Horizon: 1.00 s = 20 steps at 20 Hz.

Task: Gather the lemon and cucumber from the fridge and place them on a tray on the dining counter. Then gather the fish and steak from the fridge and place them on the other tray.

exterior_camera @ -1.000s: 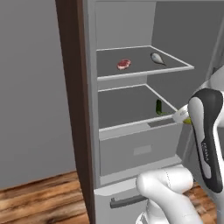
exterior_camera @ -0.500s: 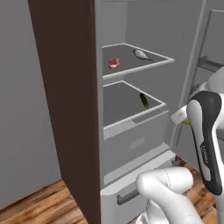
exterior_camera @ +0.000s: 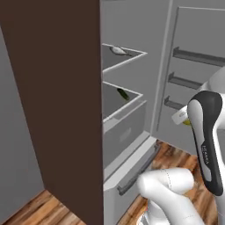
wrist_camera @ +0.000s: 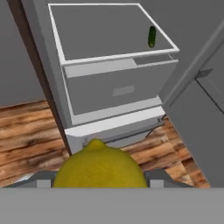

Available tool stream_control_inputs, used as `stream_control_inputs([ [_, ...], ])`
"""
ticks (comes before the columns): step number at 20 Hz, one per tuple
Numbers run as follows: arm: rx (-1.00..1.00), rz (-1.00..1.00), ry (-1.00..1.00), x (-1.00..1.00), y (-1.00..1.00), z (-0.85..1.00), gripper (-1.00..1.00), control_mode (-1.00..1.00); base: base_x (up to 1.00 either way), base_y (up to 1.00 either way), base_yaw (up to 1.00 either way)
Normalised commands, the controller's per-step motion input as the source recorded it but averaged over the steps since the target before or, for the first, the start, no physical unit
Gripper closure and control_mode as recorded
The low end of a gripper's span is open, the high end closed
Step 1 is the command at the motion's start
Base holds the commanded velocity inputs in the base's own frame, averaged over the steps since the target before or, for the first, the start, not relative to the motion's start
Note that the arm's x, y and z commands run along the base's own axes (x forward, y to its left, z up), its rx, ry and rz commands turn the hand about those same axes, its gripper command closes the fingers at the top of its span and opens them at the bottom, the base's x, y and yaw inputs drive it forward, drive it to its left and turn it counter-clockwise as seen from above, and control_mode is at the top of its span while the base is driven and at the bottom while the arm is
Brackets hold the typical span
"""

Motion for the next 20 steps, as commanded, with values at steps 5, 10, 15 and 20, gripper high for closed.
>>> stream_control_inputs([
  [5, 0.0, 0.0, 0.0, 0.0, 0.0, 0.0, 1.0, 1.0, -0.45, 0.52, -0.52],
  [10, 0.0, 0.0, 0.0, 0.0, 0.0, 0.0, 1.0, 1.0, -0.7, 0.42, -0.52],
  [15, 0.0, 0.0, 0.0, 0.0, 0.0, 0.0, 1.0, 1.0, -0.84, 0.36, -0.51],
  [20, 0.0, 0.0, 0.0, 0.0, 0.0, 0.0, 1.0, 1.0, -0.87, 0.26, -0.48],
])
